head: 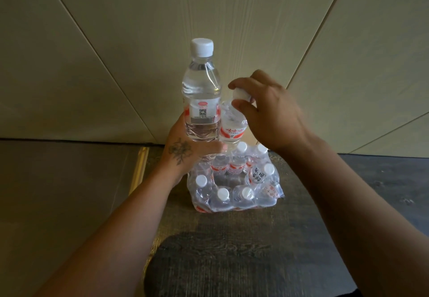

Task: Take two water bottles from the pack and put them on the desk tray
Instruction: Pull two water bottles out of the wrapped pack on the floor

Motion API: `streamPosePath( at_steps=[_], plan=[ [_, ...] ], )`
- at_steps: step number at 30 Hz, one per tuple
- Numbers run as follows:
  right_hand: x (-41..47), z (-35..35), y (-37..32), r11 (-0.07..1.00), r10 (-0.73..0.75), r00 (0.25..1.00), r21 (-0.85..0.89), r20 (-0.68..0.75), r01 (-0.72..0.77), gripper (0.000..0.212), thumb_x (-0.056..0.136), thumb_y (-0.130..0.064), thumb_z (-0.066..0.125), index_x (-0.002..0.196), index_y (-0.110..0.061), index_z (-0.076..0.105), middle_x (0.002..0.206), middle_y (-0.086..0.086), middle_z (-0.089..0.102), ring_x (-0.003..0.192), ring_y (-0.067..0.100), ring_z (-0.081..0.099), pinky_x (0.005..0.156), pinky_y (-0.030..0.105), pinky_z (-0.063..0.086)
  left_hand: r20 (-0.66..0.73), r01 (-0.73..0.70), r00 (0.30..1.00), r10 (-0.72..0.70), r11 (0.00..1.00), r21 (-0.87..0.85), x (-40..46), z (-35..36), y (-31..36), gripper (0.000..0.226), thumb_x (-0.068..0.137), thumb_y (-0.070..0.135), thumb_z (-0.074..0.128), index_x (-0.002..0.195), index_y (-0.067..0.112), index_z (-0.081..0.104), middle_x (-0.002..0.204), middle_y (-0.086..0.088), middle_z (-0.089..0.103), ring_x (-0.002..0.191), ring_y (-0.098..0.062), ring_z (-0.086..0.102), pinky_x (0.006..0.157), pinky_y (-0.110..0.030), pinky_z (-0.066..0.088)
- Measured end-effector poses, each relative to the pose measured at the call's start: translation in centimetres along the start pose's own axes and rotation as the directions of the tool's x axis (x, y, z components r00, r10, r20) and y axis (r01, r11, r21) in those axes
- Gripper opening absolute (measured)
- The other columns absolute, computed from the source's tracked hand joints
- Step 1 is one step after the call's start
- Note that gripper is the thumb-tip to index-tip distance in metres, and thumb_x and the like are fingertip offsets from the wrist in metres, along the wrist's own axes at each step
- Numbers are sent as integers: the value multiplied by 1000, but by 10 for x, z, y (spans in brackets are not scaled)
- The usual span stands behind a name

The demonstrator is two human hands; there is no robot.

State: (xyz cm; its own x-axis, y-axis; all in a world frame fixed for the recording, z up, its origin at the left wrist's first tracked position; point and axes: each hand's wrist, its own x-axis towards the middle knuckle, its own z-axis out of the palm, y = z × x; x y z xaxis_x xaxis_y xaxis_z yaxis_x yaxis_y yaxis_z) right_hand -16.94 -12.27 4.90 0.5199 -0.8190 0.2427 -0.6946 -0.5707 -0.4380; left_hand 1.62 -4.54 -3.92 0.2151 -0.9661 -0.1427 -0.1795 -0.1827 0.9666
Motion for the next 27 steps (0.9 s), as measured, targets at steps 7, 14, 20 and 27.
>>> streamPosePath(
  at_steps=[7, 14, 20, 27],
  plan=[
    [2, 22, 18, 953, 109, 992, 291, -62, -87, 29, 99, -25, 70, 127, -20, 68, 115, -6, 59, 99, 15, 64, 80, 0, 42, -10, 22, 1000, -22, 1000, -16, 1, 2, 0, 75, 64, 8, 103, 120, 42, 67, 111, 22, 83, 107, 9, 75, 82, -9, 58],
    [-14, 58, 38, 736, 274, 920, 555, 279, -387, 73, 73, -38, 84, 134, -24, 49, 120, 2, 74, 110, 22, 75, 97, 47, 62, -20, 50, 999, -51, 999, -14, -3, 5, -2, 77, 55, 22, 104, 120, 42, 68, 115, 18, 84, 104, 1, 79, 87, -23, 61],
    [-22, 86, 48, 707, 271, 877, 536, 397, -461, 102, 61, -33, 95, 148, -10, 48, 134, 13, 71, 126, 32, 69, 111, 59, 53, -21, 84, 996, -85, 996, -26, -6, 5, -3, 87, 54, 25, 103, 133, 36, 67, 123, 11, 82, 115, -8, 77, 106, -42, 60],
    [-28, 101, 44, 704, 324, 893, 551, 312, -448, 92, 65, -45, 92, 143, -11, 58, 130, 10, 74, 123, 29, 72, 108, 55, 57, -19, 133, 991, -133, 990, -38, -12, 7, 1, 87, 54, 29, 102, 132, 38, 66, 112, 25, 82, 102, 7, 76, 89, -24, 56]
  ],
)
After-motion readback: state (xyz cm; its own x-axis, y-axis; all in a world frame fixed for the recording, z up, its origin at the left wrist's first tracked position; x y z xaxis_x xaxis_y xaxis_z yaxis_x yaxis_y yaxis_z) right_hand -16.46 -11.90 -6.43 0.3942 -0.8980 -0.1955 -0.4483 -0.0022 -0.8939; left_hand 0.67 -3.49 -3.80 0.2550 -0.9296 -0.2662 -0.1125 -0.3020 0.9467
